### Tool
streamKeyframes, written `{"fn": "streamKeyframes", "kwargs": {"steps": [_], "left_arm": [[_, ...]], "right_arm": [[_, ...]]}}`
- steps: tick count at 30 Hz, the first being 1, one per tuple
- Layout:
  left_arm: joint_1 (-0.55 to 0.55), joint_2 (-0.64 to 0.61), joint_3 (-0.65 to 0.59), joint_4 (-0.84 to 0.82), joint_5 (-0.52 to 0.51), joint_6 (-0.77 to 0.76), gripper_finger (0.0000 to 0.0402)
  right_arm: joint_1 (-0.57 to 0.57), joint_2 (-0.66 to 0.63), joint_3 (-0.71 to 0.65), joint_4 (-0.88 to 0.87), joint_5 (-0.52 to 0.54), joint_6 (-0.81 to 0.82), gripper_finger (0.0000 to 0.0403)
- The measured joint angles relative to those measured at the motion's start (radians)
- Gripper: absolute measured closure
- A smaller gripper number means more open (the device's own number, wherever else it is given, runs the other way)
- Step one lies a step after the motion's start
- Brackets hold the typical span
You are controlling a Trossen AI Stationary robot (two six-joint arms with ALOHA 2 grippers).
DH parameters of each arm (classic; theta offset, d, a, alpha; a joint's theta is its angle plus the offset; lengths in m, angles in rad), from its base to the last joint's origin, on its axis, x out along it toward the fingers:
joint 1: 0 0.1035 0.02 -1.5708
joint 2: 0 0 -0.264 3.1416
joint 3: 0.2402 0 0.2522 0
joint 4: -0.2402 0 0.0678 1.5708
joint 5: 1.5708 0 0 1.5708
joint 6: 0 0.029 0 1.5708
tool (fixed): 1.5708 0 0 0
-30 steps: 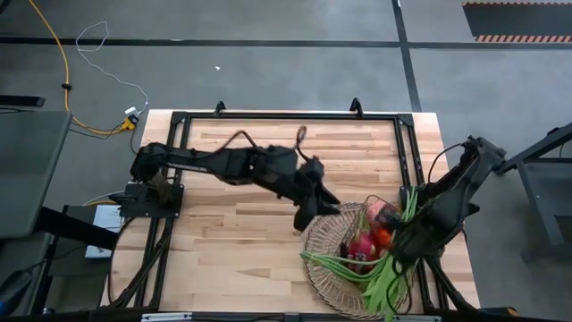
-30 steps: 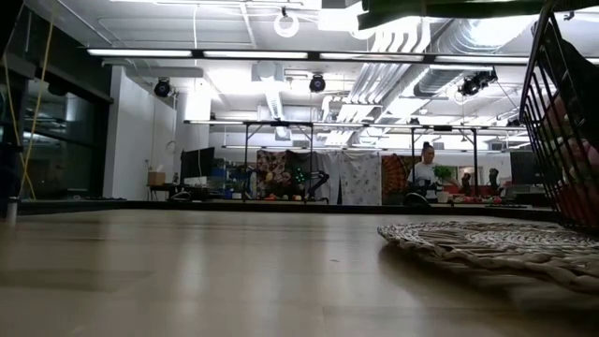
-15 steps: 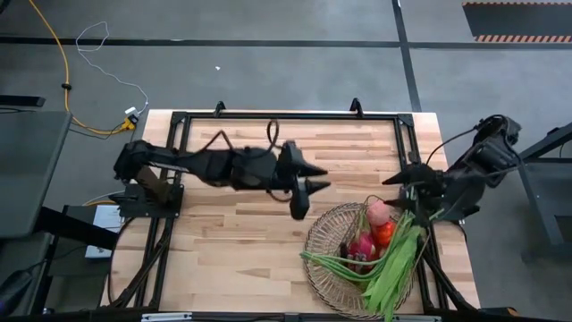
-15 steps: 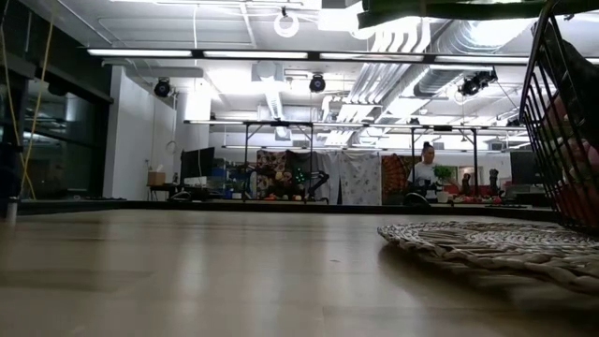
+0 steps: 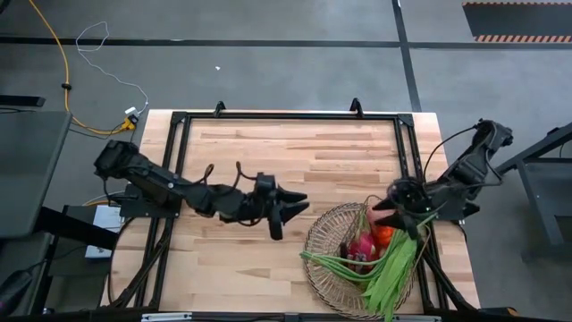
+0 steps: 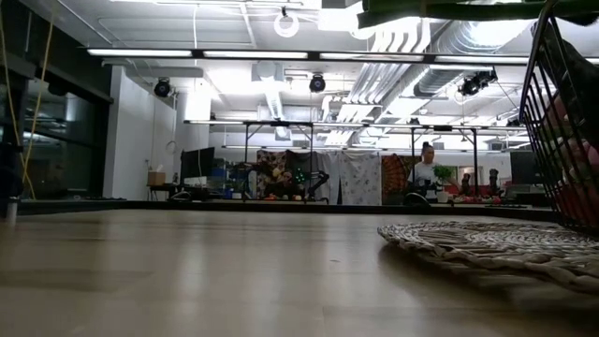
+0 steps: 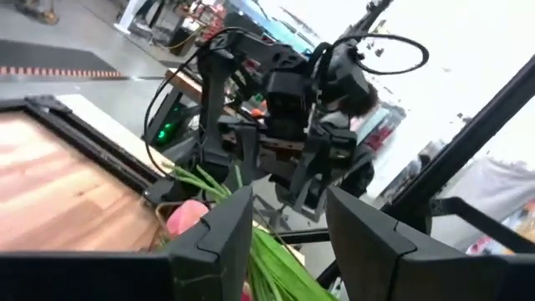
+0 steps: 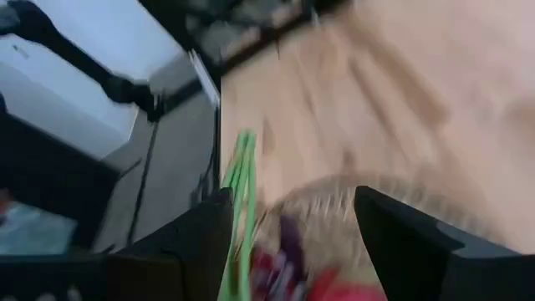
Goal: Build produce basket
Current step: Adjust the wire basket on the table
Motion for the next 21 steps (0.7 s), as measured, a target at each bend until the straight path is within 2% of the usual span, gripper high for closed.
{"fn": "streamKeyframes", "kwargs": {"steps": [4, 9, 14, 21], "left_arm": [[-0.011, -0.015, -0.045, 0.005, -0.022, -0.06, 0.0261], [-0.008, -0.017, -0.047, 0.008, -0.02, -0.064, 0.0261], [0.003, -0.017, -0.047, 0.002, 0.014, -0.067, 0.0261], [0.024, -0.017, -0.047, 0.0, 0.121, -0.075, 0.0261]], "right_arm": [[0.0, 0.03, 0.06, -0.165, -0.11, 0.253, 0.0162], [0.001, 0.1, 0.152, -0.503, -0.234, 0.586, 0.0162], [0.001, 0.172, 0.179, -0.741, -0.358, 0.891, 0.0162], [0.001, 0.225, 0.179, -0.88, -0.456, 1.043, 0.0162]]}}
